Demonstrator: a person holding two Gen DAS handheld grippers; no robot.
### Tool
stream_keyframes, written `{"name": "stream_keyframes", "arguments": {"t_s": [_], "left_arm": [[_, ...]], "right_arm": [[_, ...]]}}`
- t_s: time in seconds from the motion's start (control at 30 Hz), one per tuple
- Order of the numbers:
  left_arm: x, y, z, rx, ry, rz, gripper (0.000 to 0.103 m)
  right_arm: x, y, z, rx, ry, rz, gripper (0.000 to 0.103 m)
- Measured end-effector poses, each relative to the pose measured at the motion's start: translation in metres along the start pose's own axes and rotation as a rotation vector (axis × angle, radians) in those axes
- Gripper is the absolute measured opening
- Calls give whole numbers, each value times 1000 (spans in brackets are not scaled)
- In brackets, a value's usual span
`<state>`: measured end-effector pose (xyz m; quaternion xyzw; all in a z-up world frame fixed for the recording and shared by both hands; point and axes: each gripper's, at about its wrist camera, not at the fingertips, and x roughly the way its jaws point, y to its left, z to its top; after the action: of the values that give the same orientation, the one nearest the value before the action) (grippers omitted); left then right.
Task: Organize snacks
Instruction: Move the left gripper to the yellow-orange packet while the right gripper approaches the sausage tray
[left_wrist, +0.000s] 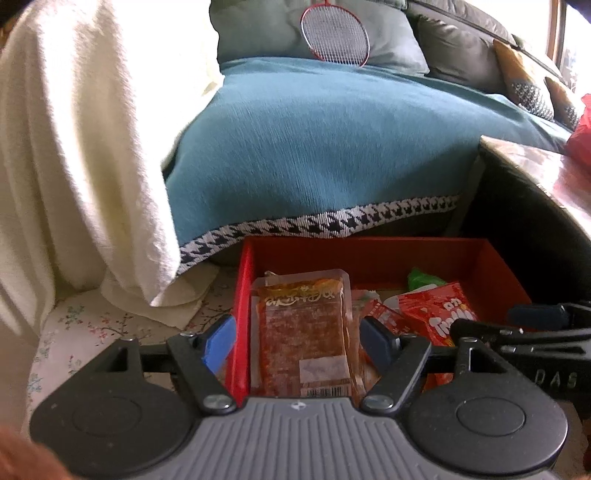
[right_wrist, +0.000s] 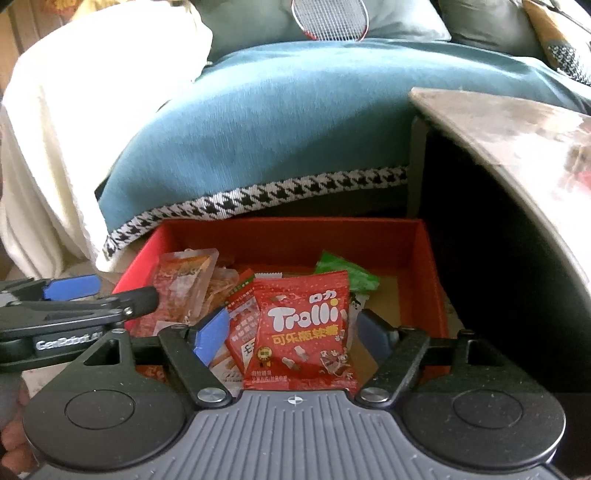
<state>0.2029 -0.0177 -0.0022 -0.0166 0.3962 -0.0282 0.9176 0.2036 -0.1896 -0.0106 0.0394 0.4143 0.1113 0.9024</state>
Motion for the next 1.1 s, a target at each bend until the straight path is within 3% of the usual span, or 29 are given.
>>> {"name": "stream_keyframes", "arguments": {"t_s": [0.2, 0.4, 0.53, 0.77, 0.93, 1.0, 1.1], "left_arm": [[-45, -2, -28, 97, 8, -64, 67], [-66, -20, -69, 218, 90, -231, 67], [-62, -46, -87, 402, 131, -337, 67], [-45, -76, -108, 749, 209, -441, 67], [-37, -86, -125, 903, 280, -535, 67], [-33, -91, -131, 962, 288, -552, 72], [-23, -94, -126, 958, 316, -600, 81]], "right_arm": [[-34, -9, -14, 7, -12, 12, 86], [-56, -25, -43, 44, 40, 14, 88], [-58, -30, -58, 41, 81, -15, 88], [-47, -33, -60, 49, 132, 14, 88], [-34, -34, -63, 47, 184, 28, 88], [-29, -34, -65, 46, 201, 30, 88], [-23, -33, -67, 43, 226, 34, 88]]}}
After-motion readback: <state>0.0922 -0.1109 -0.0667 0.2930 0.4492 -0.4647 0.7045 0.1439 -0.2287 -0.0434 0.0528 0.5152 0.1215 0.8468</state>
